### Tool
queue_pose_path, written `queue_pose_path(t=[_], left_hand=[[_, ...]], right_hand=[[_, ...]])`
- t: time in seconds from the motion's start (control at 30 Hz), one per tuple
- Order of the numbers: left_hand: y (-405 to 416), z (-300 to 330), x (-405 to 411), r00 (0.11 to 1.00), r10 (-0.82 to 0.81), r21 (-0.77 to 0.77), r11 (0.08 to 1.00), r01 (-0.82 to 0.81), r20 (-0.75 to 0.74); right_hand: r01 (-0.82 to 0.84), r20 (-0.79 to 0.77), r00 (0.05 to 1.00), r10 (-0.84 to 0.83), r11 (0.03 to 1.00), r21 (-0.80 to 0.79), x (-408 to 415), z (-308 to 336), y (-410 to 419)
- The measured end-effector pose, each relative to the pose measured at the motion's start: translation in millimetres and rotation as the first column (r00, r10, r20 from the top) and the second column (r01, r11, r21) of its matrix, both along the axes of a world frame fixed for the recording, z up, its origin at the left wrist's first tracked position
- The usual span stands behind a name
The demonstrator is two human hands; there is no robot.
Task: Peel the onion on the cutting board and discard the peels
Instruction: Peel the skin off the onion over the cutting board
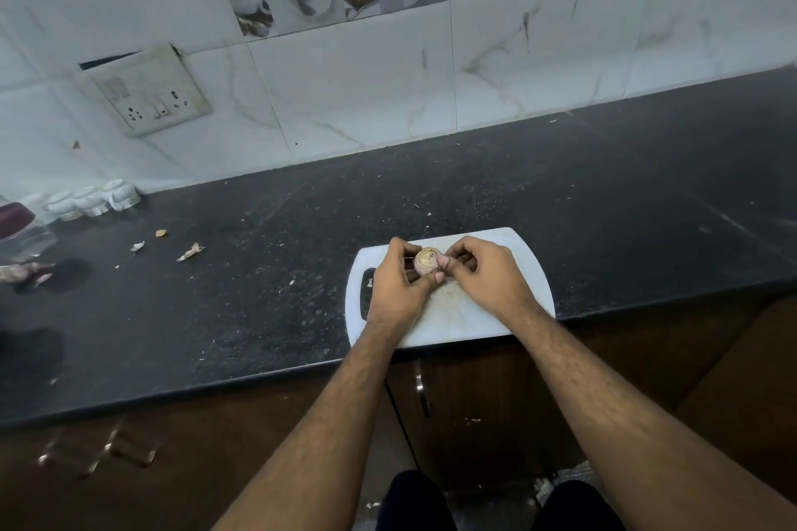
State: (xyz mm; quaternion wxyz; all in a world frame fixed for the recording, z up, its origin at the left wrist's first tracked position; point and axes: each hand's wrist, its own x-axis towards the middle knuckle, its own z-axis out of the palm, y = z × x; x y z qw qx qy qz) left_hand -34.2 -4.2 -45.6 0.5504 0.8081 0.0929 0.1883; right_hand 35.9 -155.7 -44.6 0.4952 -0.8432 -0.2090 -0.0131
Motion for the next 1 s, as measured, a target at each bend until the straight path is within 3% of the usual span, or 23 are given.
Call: queue_pose_path(t=[0.7,1.0], left_hand=[[-1,1,1,0.999,-0.049,0.155,0.987,0.045,0.022],[-2,0,2,0.998,-0.064,0.212,0.976,0.056,0.031]], right_hand=[[0.038,-0.044,0.998,-0.041,0.997,-0.069,-3,5,-1],[0.057,0.037,0.998,-0.051,0.984,-0.171,-8,8,2]])
